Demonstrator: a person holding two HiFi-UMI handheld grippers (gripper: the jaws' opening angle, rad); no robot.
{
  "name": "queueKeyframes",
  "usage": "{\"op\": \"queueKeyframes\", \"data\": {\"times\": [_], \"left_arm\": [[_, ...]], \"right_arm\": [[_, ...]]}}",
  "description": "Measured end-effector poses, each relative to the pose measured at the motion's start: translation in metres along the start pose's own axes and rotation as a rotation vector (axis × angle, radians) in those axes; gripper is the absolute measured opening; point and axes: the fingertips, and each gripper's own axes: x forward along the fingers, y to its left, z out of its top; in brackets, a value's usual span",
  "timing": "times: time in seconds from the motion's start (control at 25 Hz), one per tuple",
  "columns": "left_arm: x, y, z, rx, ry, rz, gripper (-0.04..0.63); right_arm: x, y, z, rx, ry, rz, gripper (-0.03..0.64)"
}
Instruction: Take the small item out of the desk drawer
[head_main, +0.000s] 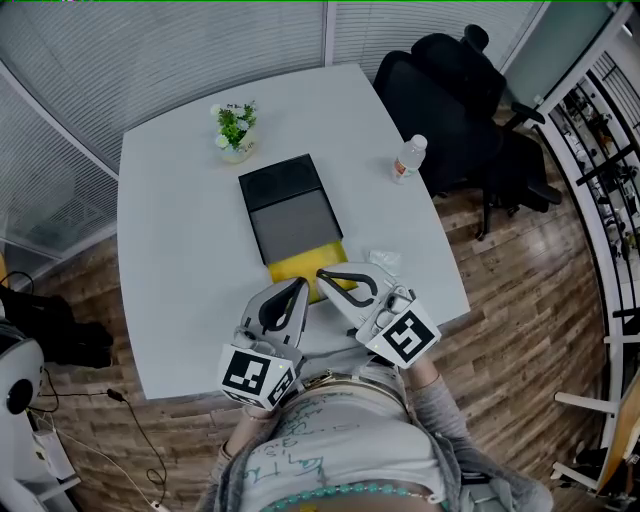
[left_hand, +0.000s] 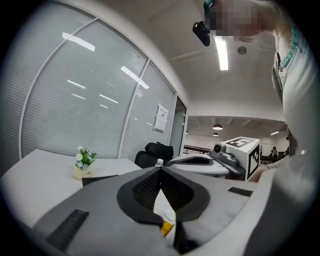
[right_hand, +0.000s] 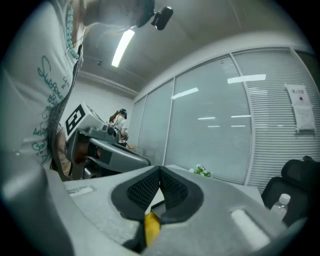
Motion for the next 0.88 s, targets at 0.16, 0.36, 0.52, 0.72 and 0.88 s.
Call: {"op": "queueKeyframes", "data": {"times": [0.16,0.36,0.52,0.72,0.88], "left_arm": [[-0.003,0.004,0.017,0.029,-0.045,0.025,-0.002],[-0.004,0.001,0.023,0.042,-0.070,0.032,-0.002],[-0.003,0.000,0.019,0.039,-0.069,0.033,-0.002],[-0.003,-0.001,0.016,0.034,-0.063,0.034,-0.002],[-0.003,0.001,0.014,0.030,-0.056,0.039,-0.002]], "right_arm": [[-0.001,-0.002,0.019,-0.008,-0.039,-0.018,0.003],[-0.002,0.004,0.024,-0.011,-0.032,-0.013,0.003],[-0.001,0.006,0.023,0.008,-0.040,-0.013,0.003],[-0.002,0.008,0.018,-0.018,-0.013,-0.002,0.003],[-0.001,0.006,0.017,-0.004,-0.011,-0.004,0.003]]}}
